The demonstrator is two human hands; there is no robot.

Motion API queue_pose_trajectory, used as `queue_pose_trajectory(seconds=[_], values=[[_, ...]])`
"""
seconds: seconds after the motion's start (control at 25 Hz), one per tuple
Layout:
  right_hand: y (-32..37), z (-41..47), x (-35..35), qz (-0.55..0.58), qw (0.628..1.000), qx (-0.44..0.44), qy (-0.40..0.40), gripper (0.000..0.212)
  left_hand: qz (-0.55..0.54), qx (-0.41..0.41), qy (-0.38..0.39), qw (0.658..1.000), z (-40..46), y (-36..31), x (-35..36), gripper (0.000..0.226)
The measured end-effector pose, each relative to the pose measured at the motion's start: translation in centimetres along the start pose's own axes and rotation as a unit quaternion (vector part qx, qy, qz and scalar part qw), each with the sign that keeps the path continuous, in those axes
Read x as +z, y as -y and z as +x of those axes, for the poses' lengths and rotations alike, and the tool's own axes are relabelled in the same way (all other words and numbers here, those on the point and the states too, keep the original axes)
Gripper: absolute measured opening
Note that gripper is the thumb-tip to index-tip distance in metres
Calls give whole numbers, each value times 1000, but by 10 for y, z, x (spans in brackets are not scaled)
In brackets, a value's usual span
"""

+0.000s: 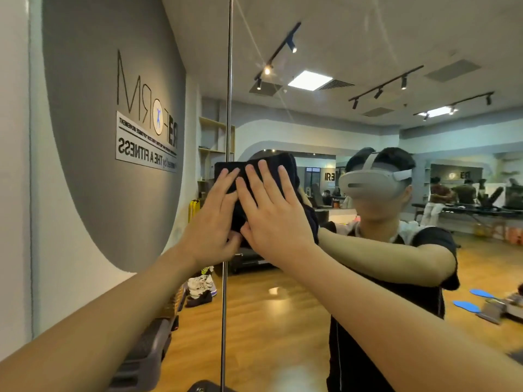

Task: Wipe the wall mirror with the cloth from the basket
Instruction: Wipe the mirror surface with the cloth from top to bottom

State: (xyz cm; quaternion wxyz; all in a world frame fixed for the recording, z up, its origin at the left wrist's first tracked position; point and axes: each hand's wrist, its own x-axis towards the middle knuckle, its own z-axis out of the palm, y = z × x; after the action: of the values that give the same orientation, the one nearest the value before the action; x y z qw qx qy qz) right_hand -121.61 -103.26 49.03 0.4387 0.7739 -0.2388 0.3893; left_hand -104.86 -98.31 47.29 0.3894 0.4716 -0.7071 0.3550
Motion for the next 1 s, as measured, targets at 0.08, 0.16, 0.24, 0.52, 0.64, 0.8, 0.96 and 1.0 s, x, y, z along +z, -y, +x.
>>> queue_pose_trajectory(seconds=[0.08, 0.16, 0.24, 0.52, 0.64, 0.8, 0.96, 1.0], values=[[-10, -20, -5, -12, 1000, -5, 15, 74, -10, 1, -3, 1000, -7, -22, 13, 85], [-31, -51, -13, -21, 1000, -9, 16, 74, -15, 19, -4, 1000, -12, -55, 33, 89], [-57, -85, -22, -21, 1000, -12, 7, 73, -6, 36, -13, 999, -13, -90, 53, 91], [-198, -220, -83, -56, 998, 23, -15, 69, -11, 80, -35, 996, 36, -268, 129, 87], [-268, -276, -116, -72, 997, 31, -17, 69, -21, 93, -43, 994, 66, -353, 159, 88], [-359, -337, -160, -104, 994, 39, -15, 65, -31, 100, -54, 993, 111, -460, 189, 89], [-425, -375, -188, -128, 990, 50, -11, 60, -42, 102, -64, 992, 145, -535, 211, 87], [-438, -384, -194, -130, 990, 51, -8, 59, -44, 104, -66, 991, 151, -550, 215, 86]])
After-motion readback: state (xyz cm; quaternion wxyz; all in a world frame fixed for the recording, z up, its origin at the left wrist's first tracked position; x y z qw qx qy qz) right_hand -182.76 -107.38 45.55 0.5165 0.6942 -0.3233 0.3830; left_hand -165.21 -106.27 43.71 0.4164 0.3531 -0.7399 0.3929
